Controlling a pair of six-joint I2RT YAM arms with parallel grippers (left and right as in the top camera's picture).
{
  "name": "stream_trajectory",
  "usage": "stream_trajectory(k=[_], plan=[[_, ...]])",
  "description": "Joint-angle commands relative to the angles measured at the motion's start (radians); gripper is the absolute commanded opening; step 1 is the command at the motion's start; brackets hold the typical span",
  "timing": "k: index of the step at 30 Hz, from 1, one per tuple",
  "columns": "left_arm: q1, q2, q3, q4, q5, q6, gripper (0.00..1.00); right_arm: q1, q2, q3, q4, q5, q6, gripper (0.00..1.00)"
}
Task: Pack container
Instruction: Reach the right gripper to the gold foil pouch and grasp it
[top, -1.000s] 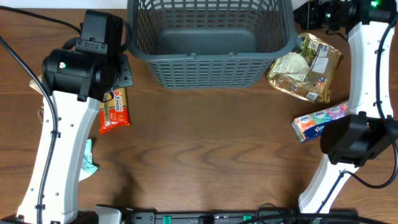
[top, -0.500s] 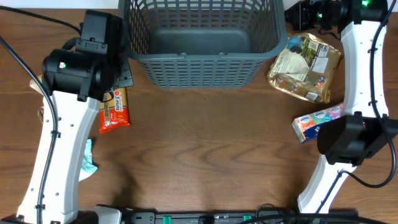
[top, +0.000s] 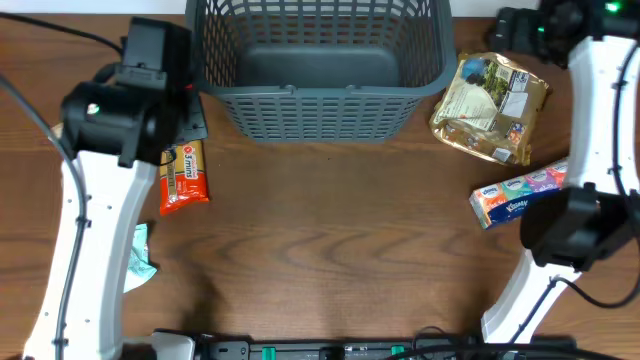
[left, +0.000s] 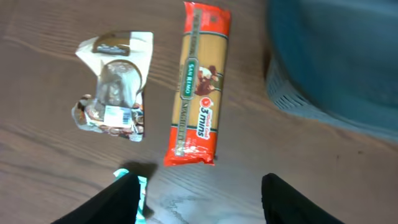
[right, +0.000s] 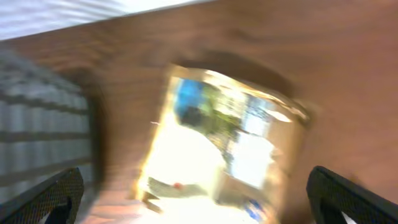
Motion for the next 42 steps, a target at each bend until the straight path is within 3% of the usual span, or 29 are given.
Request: stream_trajectory(k=[1, 6, 10, 14, 23, 28, 29, 32, 35, 42], plan=[[0.030, -0.071, 0.017, -0.004, -0.031, 0.005, 0.64, -0.061, -0.147, 0.040, -0.044, 0.157, 0.155, 0.99], [0.047, -0.123, 0.017, -0.004, -0.031, 0.005, 0.65, -0.189, -0.198, 0.039, -0.184, 0.027, 0.219, 0.99], [0.047, -0.143, 0.017, -0.004, -0.030, 0.005, 0.66, -0.301, -0.157, -0.023, -0.232, -0.215, 0.100, 0.99], [0.047, -0.145, 0.017, -0.004, -0.030, 0.005, 0.70, -0.356, -0.089, -0.121, -0.191, -0.314, 0.003, 0.99], [0.047, -0.145, 0.017, -0.004, -0.030, 0.005, 0.72, -0.322, 0.043, -0.332, 0.018, -0.401, -0.119, 0.99], [0.047, -0.145, 0.017, -0.004, -0.031, 0.005, 0.78, -0.285, 0.077, -0.441, 0.179, -0.421, -0.123, 0.99], [0.047, -0.145, 0.017, -0.004, -0.032, 0.005, 0.85, -0.278, 0.083, -0.458, 0.204, -0.431, -0.124, 0.99], [0.049, -0.145, 0.017, -0.008, -0.073, 0.003, 0.86, -0.249, 0.109, -0.497, 0.262, -0.454, -0.134, 0.99], [0.077, -0.145, 0.017, -0.009, -0.078, -0.003, 0.91, -0.223, 0.127, -0.515, 0.297, -0.453, -0.134, 0.99], [0.206, -0.145, 0.017, -0.019, -0.078, 0.002, 0.91, -0.196, 0.146, -0.516, 0.338, -0.446, -0.134, 0.99]])
